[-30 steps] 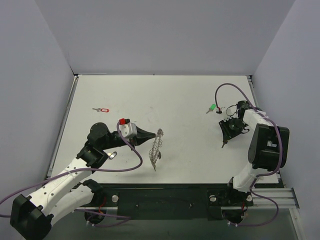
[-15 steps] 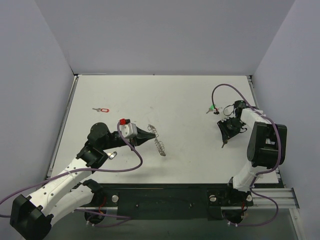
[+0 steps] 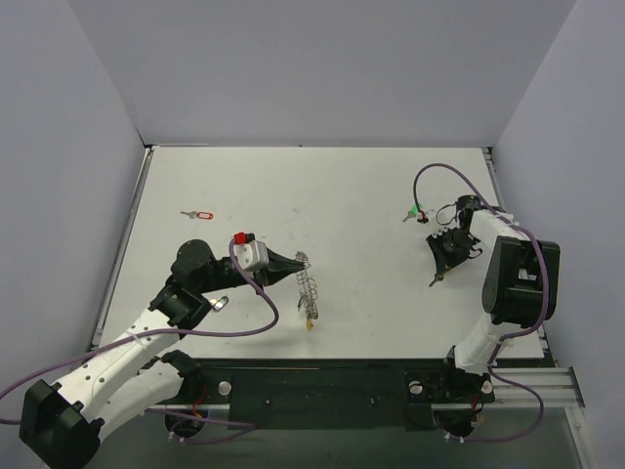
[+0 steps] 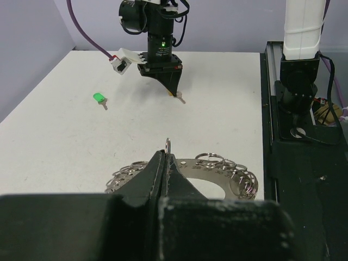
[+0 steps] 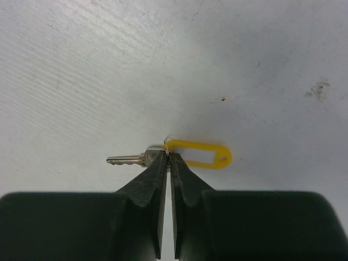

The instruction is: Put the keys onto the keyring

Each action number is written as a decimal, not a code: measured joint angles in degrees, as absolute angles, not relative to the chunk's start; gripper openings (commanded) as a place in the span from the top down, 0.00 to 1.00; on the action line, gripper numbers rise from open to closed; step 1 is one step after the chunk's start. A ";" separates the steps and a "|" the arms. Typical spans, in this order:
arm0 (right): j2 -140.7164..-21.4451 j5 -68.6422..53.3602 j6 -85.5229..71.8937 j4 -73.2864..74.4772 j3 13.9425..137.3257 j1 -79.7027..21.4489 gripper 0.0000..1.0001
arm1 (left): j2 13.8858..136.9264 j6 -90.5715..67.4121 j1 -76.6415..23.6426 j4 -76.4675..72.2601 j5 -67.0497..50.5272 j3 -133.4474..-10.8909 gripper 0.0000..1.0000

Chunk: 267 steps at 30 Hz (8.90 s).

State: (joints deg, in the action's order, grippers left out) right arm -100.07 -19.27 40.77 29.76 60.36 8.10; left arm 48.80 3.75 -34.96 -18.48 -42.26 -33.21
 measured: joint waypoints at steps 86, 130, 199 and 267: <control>-101.91 -15.92 39.09 30.83 63.16 5.89 1.00 | 48.80 4.99 -35.22 -16.93 -43.33 -33.21 1.00; -83.83 -49.67 75.64 74.81 101.75 -25.41 1.00 | 55.59 -9.45 -34.76 -48.27 -41.95 -33.17 1.00; -95.24 -47.75 35.97 65.52 119.46 -41.74 1.00 | 59.70 -39.16 -35.92 -72.27 -31.86 -23.79 1.00; -95.24 -46.48 35.79 65.28 119.50 -42.48 1.00 | 60.47 -40.32 -35.92 -72.69 -31.99 -23.16 1.00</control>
State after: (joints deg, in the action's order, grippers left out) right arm -95.24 -46.48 35.79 65.28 119.50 -42.48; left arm 60.47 -40.32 -35.92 -72.69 -31.99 -23.16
